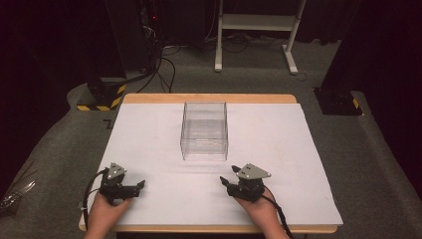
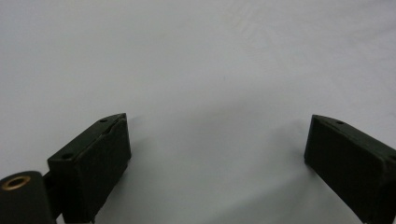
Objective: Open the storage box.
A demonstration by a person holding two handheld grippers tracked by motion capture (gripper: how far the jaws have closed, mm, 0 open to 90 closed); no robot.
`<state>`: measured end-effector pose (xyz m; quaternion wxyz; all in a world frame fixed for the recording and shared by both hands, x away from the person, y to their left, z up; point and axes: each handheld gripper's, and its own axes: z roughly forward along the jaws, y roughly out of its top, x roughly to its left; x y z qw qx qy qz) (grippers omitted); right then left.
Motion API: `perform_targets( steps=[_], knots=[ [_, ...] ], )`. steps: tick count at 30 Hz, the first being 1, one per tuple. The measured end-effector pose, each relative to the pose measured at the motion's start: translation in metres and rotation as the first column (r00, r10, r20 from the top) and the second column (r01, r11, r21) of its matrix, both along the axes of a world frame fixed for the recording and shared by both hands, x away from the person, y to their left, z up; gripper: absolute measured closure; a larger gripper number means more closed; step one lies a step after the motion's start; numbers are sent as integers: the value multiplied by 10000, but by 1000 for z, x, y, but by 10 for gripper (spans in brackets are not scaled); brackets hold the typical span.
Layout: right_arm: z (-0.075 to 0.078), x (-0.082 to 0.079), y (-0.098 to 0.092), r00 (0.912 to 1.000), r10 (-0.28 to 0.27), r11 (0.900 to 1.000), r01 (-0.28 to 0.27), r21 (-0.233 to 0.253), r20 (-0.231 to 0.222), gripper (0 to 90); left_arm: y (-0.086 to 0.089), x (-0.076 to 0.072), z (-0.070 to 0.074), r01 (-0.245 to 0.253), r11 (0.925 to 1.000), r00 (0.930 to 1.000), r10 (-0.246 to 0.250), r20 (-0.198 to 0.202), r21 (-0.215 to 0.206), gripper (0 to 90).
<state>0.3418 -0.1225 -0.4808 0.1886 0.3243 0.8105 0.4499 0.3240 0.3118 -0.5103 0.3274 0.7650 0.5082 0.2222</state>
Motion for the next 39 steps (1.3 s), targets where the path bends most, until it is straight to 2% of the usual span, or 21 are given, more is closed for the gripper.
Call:
perform_targets(
  steps=[5,8,13,16,17,20,30,36,39],
  knots=[
    [2,4,3,10000,65,9999,-65,110,-38,411,0,0,0,5,10000,10000,-5,6,11,73],
    [3,9,6,10000,38,10000,-38,17,-34,413,0,0,0,3,10000,10000,-3,4,8,73],
    [3,22,8,9996,-63,9996,70,284,-268,427,0,0,0,3,10000,10000,-3,6,9,73],
    [3,29,8,9981,173,9981,-137,606,-597,481,0,0,0,3,10000,10000,-3,1,6,73],
    [3,30,8,9977,224,9975,-180,677,-642,473,0,0,0,3,10000,10000,-3,-1,8,73],
    [4,33,10,9988,69,9975,-35,704,-488,453,0,0,0,4,10000,10000,-4,0,8,73],
    [7,43,20,9985,99,9960,-50,892,-545,419,0,0,0,3,10000,10000,-3,6,7,72],
    [10,51,29,9983,229,9909,-156,1340,-533,414,0,0,0,5,10000,10000,-5,7,13,73],
    [12,56,35,9993,131,9898,-81,1423,-342,430,0,0,0,5,10000,10000,-5,0,10,73]
  ],
)
